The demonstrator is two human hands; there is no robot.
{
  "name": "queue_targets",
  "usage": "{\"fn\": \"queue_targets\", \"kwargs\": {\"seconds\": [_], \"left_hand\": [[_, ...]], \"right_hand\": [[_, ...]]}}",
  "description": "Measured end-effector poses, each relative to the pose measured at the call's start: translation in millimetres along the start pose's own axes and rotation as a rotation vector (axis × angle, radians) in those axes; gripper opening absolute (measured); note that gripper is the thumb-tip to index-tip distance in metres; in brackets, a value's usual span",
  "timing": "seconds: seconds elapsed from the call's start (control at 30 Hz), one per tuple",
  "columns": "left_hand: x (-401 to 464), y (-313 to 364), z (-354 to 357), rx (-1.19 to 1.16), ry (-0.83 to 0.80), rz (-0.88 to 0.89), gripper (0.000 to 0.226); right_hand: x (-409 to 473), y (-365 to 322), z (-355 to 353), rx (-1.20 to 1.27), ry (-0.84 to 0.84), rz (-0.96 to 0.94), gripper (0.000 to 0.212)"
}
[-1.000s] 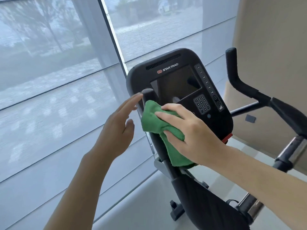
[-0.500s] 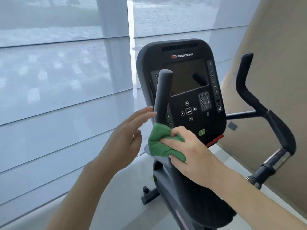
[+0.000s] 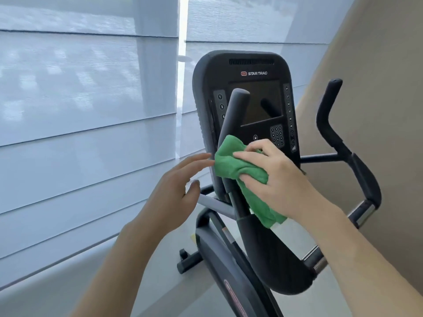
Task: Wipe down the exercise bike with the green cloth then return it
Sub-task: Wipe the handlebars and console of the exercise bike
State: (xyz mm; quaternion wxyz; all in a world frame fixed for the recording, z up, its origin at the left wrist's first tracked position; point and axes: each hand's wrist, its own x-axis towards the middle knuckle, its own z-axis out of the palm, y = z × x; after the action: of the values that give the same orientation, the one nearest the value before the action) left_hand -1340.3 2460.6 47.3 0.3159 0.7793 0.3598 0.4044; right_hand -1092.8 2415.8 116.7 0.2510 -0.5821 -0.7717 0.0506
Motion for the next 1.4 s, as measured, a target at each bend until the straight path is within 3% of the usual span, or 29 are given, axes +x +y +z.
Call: {"fn": "queue_targets", "kwargs": {"seconds": [0.17,0.47,0.67,0.9,1.2,1.4], "left_hand": [[-21,-14,2,-0.093,0.021,-0.054,0.064],[-44,-29,23,-0.230,-0.032,-0.057,0.066],[-41,-6,34,-0.198,-0.036,-0.021,0.063],[-36,27,38,-0.106,-0.019,0.014,0.061],[-40,45,58,-0.015,-0.007,0.009,0.064],[-26,53,70,0.068,-0.119,0.110,0.039]], "right_hand": [[-14,-13,42,0.085,-0.025,0.081,0.045],[-57,-27,20,-0.111,-0.212,0.085,0.039],[-78,-15,-12,-0.044,0.114,0.157,0.049],[-90,-5,22,0.043,0.058,0.200,0.044],[-119,-6,61,-0.165,0.196,0.195,0.042],[-145,0,58,-0.163,0.201,0.184,0.041]]}}
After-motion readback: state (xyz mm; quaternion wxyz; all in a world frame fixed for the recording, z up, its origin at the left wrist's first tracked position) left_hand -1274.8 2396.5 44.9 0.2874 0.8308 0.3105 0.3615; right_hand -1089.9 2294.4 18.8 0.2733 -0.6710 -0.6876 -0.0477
